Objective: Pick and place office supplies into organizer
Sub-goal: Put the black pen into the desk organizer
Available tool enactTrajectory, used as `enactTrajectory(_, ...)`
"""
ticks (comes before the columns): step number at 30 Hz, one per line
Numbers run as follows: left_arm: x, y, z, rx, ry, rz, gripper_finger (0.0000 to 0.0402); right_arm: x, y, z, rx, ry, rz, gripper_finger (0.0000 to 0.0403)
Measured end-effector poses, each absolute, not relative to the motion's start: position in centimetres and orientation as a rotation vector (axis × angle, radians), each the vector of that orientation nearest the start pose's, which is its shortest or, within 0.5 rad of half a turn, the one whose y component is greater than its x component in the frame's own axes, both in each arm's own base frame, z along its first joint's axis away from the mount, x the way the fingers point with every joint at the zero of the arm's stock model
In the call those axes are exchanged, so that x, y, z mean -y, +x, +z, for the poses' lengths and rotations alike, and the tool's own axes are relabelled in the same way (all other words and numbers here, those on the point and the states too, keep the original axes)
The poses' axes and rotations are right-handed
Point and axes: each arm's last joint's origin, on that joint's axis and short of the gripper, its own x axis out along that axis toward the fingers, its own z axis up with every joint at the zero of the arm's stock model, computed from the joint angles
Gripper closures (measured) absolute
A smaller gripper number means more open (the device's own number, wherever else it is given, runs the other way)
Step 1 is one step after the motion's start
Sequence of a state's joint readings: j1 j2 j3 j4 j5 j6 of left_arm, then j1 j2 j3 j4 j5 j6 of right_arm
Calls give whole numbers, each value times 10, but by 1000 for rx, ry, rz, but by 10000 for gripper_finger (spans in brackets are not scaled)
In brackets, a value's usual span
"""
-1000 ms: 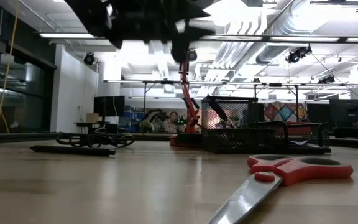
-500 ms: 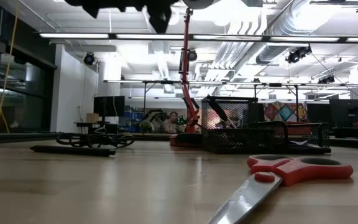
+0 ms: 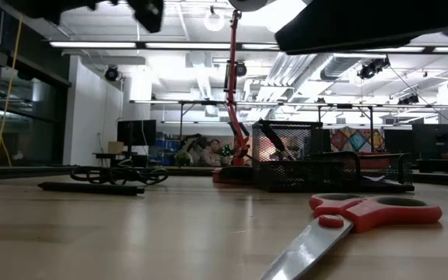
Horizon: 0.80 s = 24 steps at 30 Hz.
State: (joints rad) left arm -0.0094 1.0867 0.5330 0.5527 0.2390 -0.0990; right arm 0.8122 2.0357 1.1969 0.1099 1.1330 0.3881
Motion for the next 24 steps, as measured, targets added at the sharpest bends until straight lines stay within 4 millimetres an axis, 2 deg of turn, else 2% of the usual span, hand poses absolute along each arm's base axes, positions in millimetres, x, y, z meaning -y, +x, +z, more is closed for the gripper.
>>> enactTrajectory(10, 28, 191, 218, 131, -117, -216, 254, -267, 308, 143, -360, -182, -380, 274)
enactTrajectory(18, 31, 180, 193, 42, -83, -236, 254, -256, 322, 145, -372, -183, -364, 274)
enactTrajectory(24, 27, 173, 172, -44, -124, -151, 254, -229, 348, 145, -427, -129, -290, 274)
